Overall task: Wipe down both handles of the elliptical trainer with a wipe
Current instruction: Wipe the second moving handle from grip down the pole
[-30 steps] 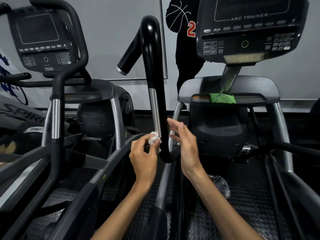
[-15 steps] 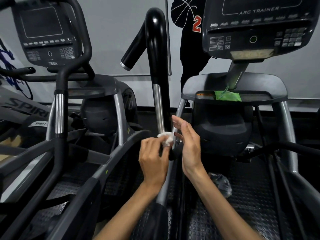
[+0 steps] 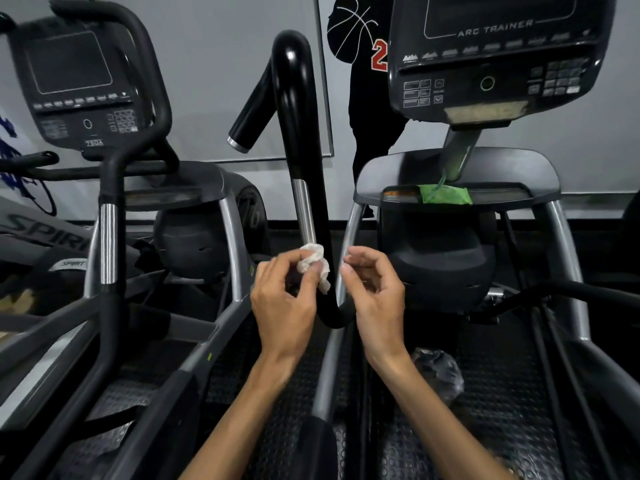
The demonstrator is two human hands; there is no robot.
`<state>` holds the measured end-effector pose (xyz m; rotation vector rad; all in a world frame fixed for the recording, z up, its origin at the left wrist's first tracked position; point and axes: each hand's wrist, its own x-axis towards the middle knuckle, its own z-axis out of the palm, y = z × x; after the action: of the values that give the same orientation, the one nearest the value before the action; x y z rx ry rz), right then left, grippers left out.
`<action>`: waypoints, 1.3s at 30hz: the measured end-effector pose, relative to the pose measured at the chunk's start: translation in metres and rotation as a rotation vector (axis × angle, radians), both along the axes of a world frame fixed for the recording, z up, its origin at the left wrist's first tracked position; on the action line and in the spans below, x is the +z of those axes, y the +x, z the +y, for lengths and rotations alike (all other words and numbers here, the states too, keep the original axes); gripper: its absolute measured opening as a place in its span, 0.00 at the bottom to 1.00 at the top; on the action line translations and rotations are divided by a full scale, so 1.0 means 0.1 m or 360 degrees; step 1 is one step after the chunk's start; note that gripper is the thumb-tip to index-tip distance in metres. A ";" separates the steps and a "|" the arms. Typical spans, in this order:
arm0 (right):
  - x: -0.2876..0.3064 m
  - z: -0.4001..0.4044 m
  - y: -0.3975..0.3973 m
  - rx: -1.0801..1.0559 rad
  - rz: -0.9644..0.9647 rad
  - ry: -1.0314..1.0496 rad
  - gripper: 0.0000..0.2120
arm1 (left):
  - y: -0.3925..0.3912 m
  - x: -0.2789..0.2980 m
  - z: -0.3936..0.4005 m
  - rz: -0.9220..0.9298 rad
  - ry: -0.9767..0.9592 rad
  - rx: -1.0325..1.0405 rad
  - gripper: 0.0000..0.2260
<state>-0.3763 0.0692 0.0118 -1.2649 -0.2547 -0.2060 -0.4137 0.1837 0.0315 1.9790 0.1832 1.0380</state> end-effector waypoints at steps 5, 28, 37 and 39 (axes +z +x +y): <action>0.24 -0.01 -0.01 0.0216 -0.0199 0.0094 0.10 | 0.03 0.37 -0.01 0.0066 -0.0217 -0.0543 0.06; 0.70 0.31 0.55 -0.0602 -0.0893 -0.0551 0.07 | 0.51 1.21 0.39 -0.0175 0.0964 0.0013 0.17; 0.77 0.42 0.56 -0.0747 -0.0846 -0.0385 0.05 | 0.65 1.33 0.52 -0.0285 0.0833 -0.0169 0.21; 0.72 0.40 0.56 -0.0721 -0.0843 -0.0392 0.04 | 0.66 1.31 0.53 -0.0301 0.0765 -0.0202 0.19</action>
<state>-0.3205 0.1087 0.0835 -1.4858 -0.4539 -0.9278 -0.3478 0.2368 0.1627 2.2598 -0.3210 1.2620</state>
